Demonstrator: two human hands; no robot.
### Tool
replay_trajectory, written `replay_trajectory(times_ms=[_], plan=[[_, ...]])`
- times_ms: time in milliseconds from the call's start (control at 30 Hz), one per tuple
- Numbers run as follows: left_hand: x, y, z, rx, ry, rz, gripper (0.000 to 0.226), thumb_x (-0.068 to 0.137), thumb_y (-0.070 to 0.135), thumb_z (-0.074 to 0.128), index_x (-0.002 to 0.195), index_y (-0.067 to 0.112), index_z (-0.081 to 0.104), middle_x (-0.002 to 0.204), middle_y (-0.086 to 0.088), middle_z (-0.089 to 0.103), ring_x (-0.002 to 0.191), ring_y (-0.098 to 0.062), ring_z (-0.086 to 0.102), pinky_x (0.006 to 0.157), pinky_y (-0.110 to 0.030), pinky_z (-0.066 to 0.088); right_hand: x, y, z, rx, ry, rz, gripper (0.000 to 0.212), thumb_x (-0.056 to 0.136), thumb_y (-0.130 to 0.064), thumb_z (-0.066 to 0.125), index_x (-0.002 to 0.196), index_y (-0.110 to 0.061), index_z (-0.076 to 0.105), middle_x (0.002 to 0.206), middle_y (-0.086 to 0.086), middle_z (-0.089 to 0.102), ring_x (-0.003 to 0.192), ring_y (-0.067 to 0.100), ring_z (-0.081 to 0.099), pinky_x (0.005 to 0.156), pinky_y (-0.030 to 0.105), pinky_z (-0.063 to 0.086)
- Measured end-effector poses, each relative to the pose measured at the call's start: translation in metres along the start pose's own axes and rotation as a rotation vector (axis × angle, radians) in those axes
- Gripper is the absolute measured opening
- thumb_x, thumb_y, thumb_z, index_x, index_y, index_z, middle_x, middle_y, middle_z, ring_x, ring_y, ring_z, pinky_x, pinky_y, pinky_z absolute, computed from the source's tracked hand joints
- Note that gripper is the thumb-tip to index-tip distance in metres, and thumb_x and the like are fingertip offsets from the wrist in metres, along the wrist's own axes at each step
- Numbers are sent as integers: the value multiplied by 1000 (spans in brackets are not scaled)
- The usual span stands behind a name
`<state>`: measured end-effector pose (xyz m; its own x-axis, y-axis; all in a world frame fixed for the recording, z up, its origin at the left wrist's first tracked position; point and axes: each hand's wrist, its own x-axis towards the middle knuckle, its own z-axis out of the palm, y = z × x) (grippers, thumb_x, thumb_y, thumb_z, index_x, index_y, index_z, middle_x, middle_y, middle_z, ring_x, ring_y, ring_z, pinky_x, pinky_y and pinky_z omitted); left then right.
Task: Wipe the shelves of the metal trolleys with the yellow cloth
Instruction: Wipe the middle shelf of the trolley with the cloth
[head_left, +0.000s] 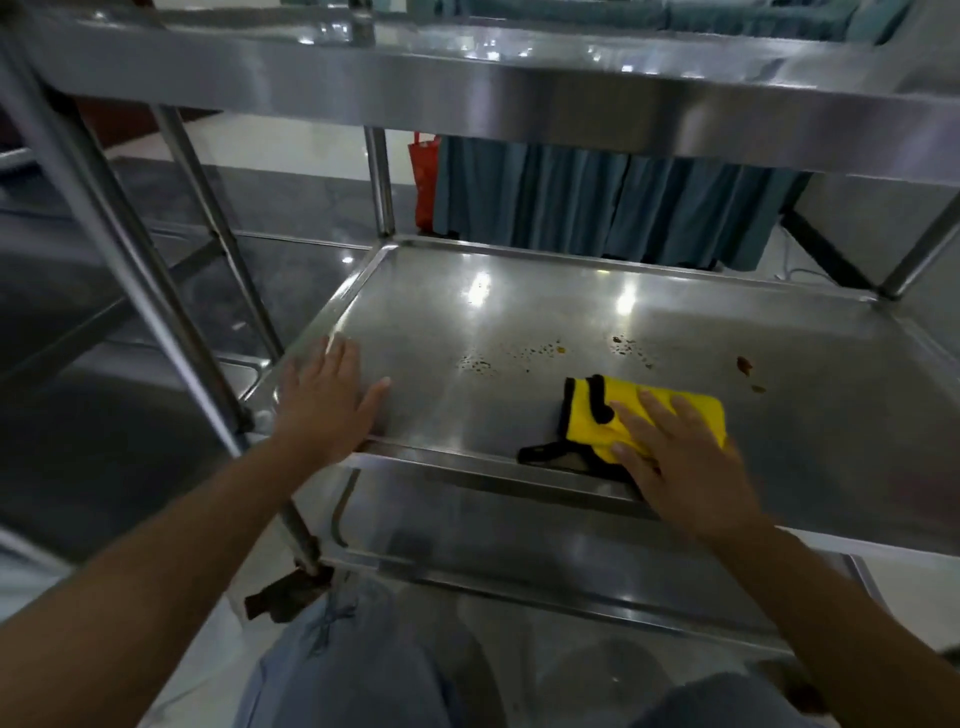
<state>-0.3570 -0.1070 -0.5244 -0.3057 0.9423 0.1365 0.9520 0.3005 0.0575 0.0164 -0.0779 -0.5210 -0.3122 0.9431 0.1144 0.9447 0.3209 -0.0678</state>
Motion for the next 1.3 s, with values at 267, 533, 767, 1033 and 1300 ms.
replay_trajectory(times_ms=[267,533,767,1033,1300], plan=[[2,-21,10,-48,26,-100,92,86,71,2,153,8,10,161,-12,11,149,-24,2,119,-48,1,34,-89,11,23,-65,-81,51,95,-59,24,144,-53,11,160,-13,5,147,22,-2,109,65,14],[-17,-14,0,-173,111,-277,77,95,57,14,151,3,15,158,-21,17,147,-35,12,119,-49,11,80,-192,22,101,-108,-379,50,98,-52,27,145,-52,10,160,-11,4,147,24,-2,110,66,11],[-28,-6,-1,-245,122,-325,80,96,58,14,151,0,11,156,-24,20,146,-34,14,119,-48,13,38,-144,18,145,-24,-393,46,96,-57,18,141,-54,25,157,-16,19,147,21,11,107,58,29],[-30,-5,-3,-317,184,-377,100,81,66,-9,150,-1,17,156,-21,23,146,-28,17,120,-40,7,124,-251,18,197,-261,-443,44,99,-54,18,143,-54,19,159,-16,3,147,19,-4,109,67,2],[-27,-12,4,-301,189,-338,82,95,61,13,151,1,13,156,-19,25,146,-29,19,119,-39,8,134,-262,23,184,-212,-460,46,99,-54,19,144,-51,17,160,-14,5,147,20,1,109,65,9]])
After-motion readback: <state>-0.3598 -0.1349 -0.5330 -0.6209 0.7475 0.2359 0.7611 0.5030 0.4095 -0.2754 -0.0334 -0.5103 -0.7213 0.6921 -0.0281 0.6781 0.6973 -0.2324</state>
